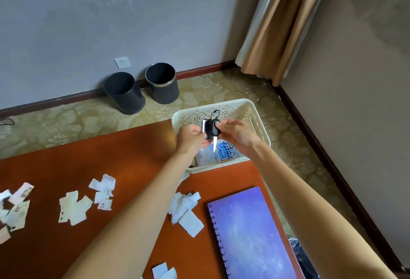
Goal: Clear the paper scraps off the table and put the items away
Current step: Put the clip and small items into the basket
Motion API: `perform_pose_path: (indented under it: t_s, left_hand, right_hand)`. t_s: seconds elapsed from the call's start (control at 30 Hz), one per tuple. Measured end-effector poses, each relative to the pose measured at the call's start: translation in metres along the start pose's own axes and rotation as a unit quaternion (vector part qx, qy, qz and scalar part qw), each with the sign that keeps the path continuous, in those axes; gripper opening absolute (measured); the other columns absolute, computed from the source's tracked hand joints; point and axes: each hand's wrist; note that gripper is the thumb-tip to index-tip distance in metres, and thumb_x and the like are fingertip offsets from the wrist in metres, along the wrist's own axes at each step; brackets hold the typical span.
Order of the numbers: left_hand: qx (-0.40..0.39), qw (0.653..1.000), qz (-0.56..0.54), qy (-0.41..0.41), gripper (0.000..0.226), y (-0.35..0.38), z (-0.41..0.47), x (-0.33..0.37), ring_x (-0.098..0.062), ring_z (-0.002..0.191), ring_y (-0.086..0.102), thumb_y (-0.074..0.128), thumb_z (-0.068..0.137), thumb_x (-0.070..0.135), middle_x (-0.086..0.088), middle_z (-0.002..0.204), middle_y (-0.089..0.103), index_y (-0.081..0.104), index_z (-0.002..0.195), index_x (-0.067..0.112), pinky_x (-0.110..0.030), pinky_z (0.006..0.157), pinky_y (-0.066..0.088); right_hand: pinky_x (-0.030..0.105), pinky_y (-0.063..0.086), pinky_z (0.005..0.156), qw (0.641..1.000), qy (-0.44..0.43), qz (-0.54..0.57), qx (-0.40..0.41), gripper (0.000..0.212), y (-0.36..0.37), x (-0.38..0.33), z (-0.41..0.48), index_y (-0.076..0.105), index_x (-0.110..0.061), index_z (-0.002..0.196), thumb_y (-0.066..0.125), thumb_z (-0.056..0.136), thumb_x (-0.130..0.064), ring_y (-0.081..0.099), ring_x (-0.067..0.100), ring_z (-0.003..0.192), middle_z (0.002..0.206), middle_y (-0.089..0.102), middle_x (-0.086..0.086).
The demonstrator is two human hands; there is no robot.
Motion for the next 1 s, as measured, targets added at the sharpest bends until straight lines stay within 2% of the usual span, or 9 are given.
perform_pose_path:
  t_s: [0.17, 0.3, 0.37, 0.43, 0.57, 0.63, 0.7, 0.83, 1.0]
  left_hand:
    - [-0.052, 0.998, 0.044, -0.016, 0.029, 0.011, 0.003, 0.004, -0.039, 0.1, 0.065, 0.046, 0.093, -0.005, -0.027, 0.114, 0.058, 0.05, 0.122, -0.008, -0.037, 0.081, 0.055]
    - [-0.075, 0.986, 0.149, 0.014, 0.028, 0.011, 0.014, 0.001, -0.027, 0.097, 0.064, 0.039, 0.097, 0.006, -0.014, 0.103, 0.064, 0.062, 0.112, 0.0, -0.037, 0.085, 0.054]
    - [-0.058, 0.974, 0.217, 0.036, 0.034, 0.012, 0.019, 0.0, -0.028, 0.109, 0.06, 0.035, 0.097, 0.005, -0.013, 0.117, 0.062, 0.061, 0.119, 0.003, -0.036, 0.092, 0.05]
    - [-0.053, 0.957, 0.28, 0.058, 0.038, 0.015, 0.023, 0.001, -0.028, 0.118, 0.054, 0.033, 0.097, 0.003, -0.013, 0.13, 0.056, 0.056, 0.126, 0.005, -0.032, 0.092, 0.044]
    - [-0.089, 0.936, 0.33, 0.09, 0.046, 0.023, 0.031, -0.003, -0.025, 0.129, 0.045, 0.033, 0.094, -0.007, -0.01, 0.144, 0.042, 0.046, 0.135, 0.009, -0.03, 0.099, 0.04]
    - [-0.103, 0.928, 0.346, 0.092, 0.052, 0.026, 0.037, -0.007, -0.024, 0.134, 0.038, 0.033, 0.092, -0.012, -0.009, 0.147, 0.036, 0.044, 0.137, 0.011, -0.029, 0.104, 0.036]
    - [-0.116, 0.923, 0.357, 0.085, 0.055, 0.027, 0.042, -0.01, -0.024, 0.137, 0.035, 0.032, 0.09, -0.014, -0.01, 0.148, 0.034, 0.042, 0.138, 0.011, -0.03, 0.107, 0.034]
    - [-0.127, 0.92, 0.364, 0.072, 0.054, 0.025, 0.046, -0.012, -0.025, 0.138, 0.033, 0.032, 0.092, -0.012, -0.011, 0.149, 0.033, 0.038, 0.141, 0.008, -0.032, 0.11, 0.032]
    - [-0.125, 0.926, 0.35, 0.066, 0.052, 0.024, 0.046, -0.012, -0.025, 0.137, 0.034, 0.033, 0.092, -0.011, -0.013, 0.148, 0.035, 0.035, 0.142, 0.004, -0.031, 0.108, 0.032]
  right_hand:
    - [0.011, 0.045, 0.053, 0.998, 0.004, -0.028, 0.047, 0.026, 0.001, 0.005, 0.004, 0.052, -0.011, 0.066, 0.056, 0.09, -0.004, 0.055, 0.009, 0.061, 0.073, 0.06, 0.005]
    - [0.031, 0.057, 0.071, 0.989, -0.008, -0.031, 0.145, 0.019, -0.013, -0.002, 0.011, 0.05, -0.011, 0.073, 0.056, 0.09, -0.003, 0.065, 0.027, 0.078, 0.089, 0.064, 0.013]
    - [0.046, 0.057, 0.079, 0.951, -0.027, -0.185, 0.245, 0.004, -0.02, -0.004, 0.015, 0.054, -0.006, 0.091, 0.057, 0.089, -0.005, 0.067, 0.033, 0.088, 0.102, 0.064, 0.015]
    - [0.046, 0.056, 0.069, 0.902, -0.032, -0.321, 0.287, 0.02, -0.022, -0.003, 0.02, 0.053, -0.005, 0.11, 0.053, 0.09, -0.005, 0.064, 0.031, 0.082, 0.11, 0.063, 0.014]
    - [0.043, 0.053, 0.069, 0.846, 0.003, -0.472, 0.248, 0.03, -0.014, 0.006, 0.033, 0.047, -0.002, 0.12, 0.04, 0.091, 0.002, 0.05, 0.025, 0.08, 0.084, 0.057, 0.008]
    - [0.039, 0.049, 0.067, 0.829, 0.015, -0.505, 0.241, 0.031, -0.012, 0.012, 0.04, 0.047, 0.0, 0.118, 0.035, 0.09, 0.006, 0.049, 0.025, 0.079, 0.088, 0.059, 0.014]
    - [0.038, 0.049, 0.068, 0.829, 0.025, -0.499, 0.251, 0.032, -0.013, 0.017, 0.046, 0.046, 0.0, 0.118, 0.033, 0.09, 0.007, 0.05, 0.026, 0.08, 0.1, 0.061, 0.02]
    - [0.038, 0.053, 0.068, 0.859, 0.027, -0.438, 0.263, 0.033, -0.013, 0.021, 0.055, 0.048, -0.003, 0.122, 0.034, 0.093, 0.003, 0.053, 0.024, 0.079, 0.101, 0.06, 0.019]
    - [0.019, 0.031, 0.043, 0.884, 0.031, -0.364, 0.292, 0.032, -0.015, 0.018, 0.056, 0.053, -0.004, 0.119, 0.035, 0.093, 0.003, 0.046, 0.011, 0.061, 0.099, 0.059, 0.009]
Point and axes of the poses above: each hand's wrist, its own z-axis towards the middle knuckle, its own y-axis out of the palm, x = y × z
